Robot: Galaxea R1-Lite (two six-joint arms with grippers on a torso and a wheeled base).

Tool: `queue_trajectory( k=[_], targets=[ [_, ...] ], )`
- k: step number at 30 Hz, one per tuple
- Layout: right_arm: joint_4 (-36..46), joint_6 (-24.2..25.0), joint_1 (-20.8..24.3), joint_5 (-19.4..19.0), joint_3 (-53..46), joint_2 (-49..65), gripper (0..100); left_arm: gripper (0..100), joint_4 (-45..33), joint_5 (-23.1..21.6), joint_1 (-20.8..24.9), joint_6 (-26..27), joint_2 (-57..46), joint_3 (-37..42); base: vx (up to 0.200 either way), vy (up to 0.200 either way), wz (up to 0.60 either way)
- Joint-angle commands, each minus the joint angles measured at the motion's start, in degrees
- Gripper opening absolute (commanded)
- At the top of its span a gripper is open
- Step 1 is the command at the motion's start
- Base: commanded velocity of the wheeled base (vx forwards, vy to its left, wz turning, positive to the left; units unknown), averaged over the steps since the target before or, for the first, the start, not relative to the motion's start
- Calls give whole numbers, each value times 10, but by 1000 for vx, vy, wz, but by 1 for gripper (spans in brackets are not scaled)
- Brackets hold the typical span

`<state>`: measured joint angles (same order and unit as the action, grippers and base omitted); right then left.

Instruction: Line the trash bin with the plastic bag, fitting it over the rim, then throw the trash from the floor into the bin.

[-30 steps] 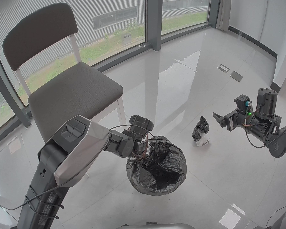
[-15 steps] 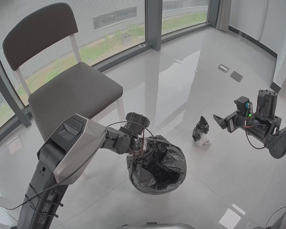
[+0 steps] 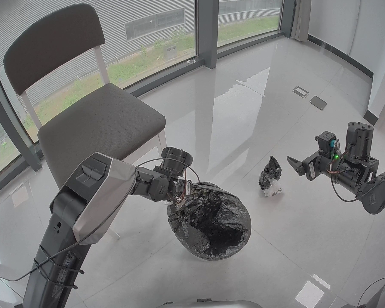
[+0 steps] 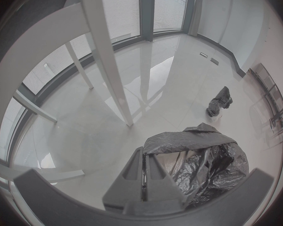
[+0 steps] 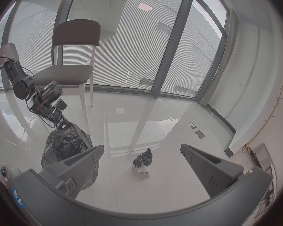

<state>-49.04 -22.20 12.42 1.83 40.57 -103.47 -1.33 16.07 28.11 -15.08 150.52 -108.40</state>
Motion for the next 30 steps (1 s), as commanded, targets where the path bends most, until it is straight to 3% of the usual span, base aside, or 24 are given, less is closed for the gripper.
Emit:
queue_trajectory(
  k=[1,6,7,30],
  targets=[
    [0,-1,0,-1,-1,-1,100,0,0,0,-3,-5,7,-1,0,0,0],
    [0,-1,-2,-1,-1,-2,100,0,0,0,-3,-8,10,-1,0,0,0],
    [0,-1,-4,-1,-2,-3,100,100,0,0,-2,-7,10,-1,0,0,0],
    [0,-18,-28,-13,-8,-4,100,100,2,1,4,-14,46,-5,0,0,0]
  ],
)
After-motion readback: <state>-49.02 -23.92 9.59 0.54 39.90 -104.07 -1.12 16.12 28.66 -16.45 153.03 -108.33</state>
